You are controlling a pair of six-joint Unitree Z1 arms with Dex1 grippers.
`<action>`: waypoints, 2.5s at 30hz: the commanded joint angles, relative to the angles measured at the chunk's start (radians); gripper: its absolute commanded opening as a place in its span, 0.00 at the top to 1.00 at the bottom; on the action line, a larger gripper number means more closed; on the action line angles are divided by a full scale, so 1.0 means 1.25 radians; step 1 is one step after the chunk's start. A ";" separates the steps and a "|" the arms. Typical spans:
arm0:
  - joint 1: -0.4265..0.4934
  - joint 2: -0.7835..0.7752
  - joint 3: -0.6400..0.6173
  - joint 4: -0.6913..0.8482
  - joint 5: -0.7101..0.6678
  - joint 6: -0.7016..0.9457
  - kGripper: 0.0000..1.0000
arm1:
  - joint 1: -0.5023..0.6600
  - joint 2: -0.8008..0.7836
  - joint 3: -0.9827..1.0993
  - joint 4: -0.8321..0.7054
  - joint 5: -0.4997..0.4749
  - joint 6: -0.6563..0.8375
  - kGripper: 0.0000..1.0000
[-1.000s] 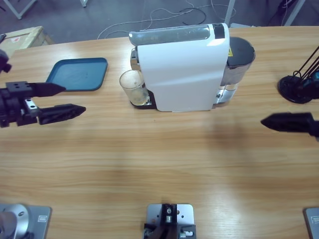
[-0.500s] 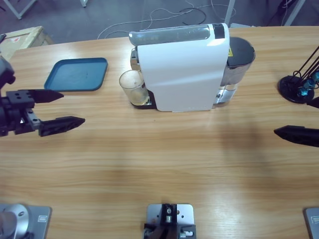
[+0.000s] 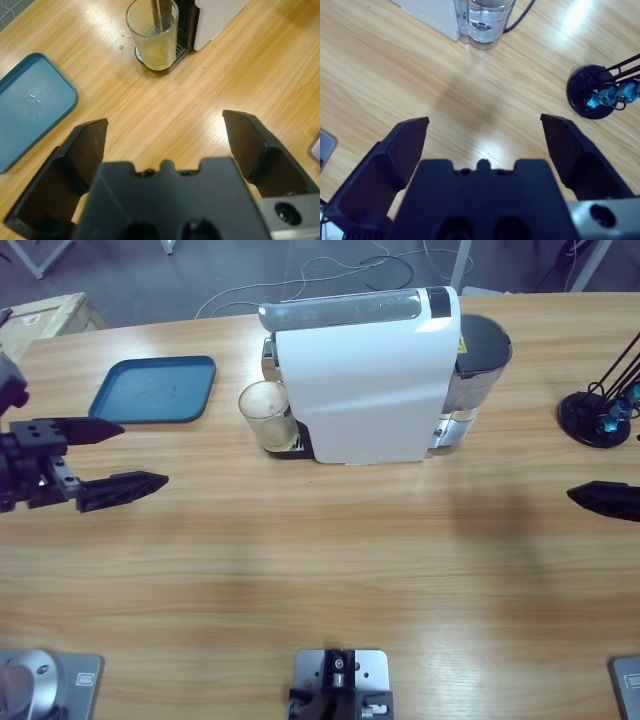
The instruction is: Pour coffee
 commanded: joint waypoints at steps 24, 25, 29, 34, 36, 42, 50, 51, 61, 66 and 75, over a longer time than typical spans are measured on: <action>-0.007 0.022 0.006 0.002 -0.006 0.004 0.00 | 0.009 0.001 0.028 -0.038 0.015 -0.020 0.00; -0.007 0.024 0.006 0.002 -0.007 0.005 0.00 | 0.009 0.001 0.028 -0.039 0.015 -0.020 0.00; -0.007 0.032 0.004 0.002 -0.007 0.006 0.00 | 0.009 0.004 0.029 -0.039 0.015 -0.020 0.00; -0.007 0.043 -0.007 0.002 -0.006 0.006 0.00 | 0.009 0.001 0.039 -0.050 0.018 -0.016 0.00; -0.008 0.043 -0.006 0.002 -0.006 0.006 0.00 | 0.009 0.003 0.039 -0.050 0.020 -0.016 0.00; -0.007 0.048 -0.007 0.002 -0.006 0.006 0.00 | 0.009 0.002 0.036 -0.046 0.020 -0.016 0.00; -0.007 0.039 -0.002 -0.031 -0.016 0.005 0.00 | 0.009 0.004 0.035 -0.046 0.019 -0.016 0.00; -0.008 0.043 0.000 -0.042 -0.037 0.007 0.00 | 0.009 0.007 0.034 -0.046 0.020 -0.016 0.00; 0.060 0.264 -0.047 -0.171 -0.114 0.142 0.00 | 0.009 0.037 0.029 -0.044 0.028 -0.017 0.00; 0.090 0.367 -0.072 -0.256 -0.185 0.202 0.00 | 0.008 0.062 0.022 -0.040 0.034 -0.018 0.00; 0.090 0.470 -0.082 -0.360 -0.228 0.201 0.00 | 0.006 0.094 0.016 -0.039 0.044 -0.027 0.00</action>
